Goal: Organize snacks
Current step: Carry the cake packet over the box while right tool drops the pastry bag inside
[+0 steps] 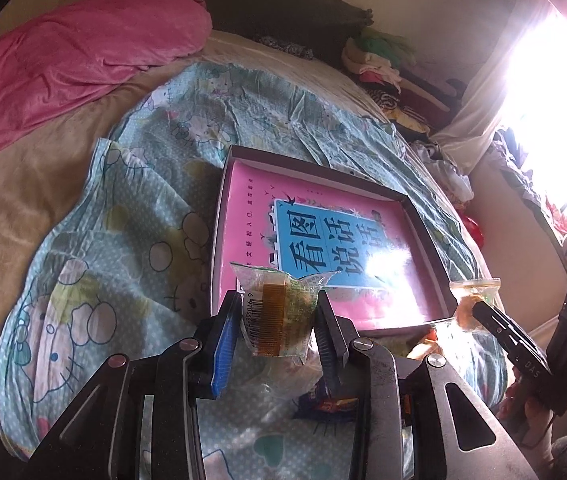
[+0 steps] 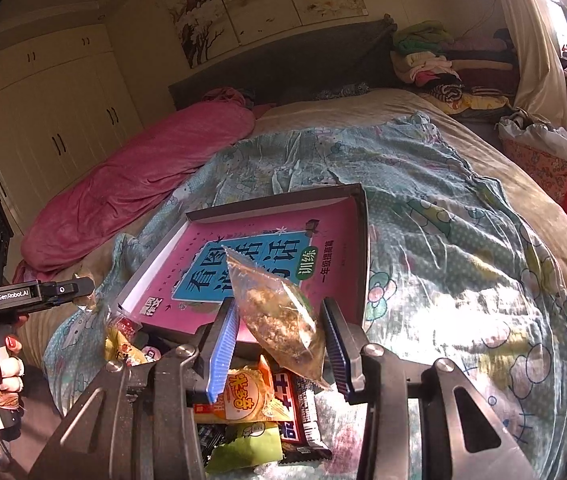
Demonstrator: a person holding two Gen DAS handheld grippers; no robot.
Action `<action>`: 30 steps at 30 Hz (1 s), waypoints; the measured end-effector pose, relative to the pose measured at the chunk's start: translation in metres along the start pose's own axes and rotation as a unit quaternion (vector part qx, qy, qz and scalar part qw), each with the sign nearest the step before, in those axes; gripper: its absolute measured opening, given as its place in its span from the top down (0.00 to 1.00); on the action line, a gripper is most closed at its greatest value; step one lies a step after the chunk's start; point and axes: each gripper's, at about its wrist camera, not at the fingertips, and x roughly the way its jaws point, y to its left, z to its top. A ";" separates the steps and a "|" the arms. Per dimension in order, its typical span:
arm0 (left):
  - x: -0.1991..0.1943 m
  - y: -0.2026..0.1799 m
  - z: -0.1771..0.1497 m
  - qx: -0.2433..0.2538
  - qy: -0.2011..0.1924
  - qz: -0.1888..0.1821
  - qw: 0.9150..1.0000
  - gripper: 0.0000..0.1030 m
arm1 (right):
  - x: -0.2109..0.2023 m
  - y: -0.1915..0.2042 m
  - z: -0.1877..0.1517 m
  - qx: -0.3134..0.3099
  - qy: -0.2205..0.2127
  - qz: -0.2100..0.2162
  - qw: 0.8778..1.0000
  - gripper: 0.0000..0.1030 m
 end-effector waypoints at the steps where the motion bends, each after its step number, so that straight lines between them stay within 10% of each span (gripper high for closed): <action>1: 0.002 0.000 0.002 0.000 -0.001 0.000 1.000 0.64 | 0.004 -0.001 0.001 0.001 0.004 -0.001 1.000 0.59; 30: 0.049 -0.008 0.016 0.004 0.021 0.000 1.000 0.64 | 0.030 0.001 0.016 -0.015 0.015 0.009 1.000 0.72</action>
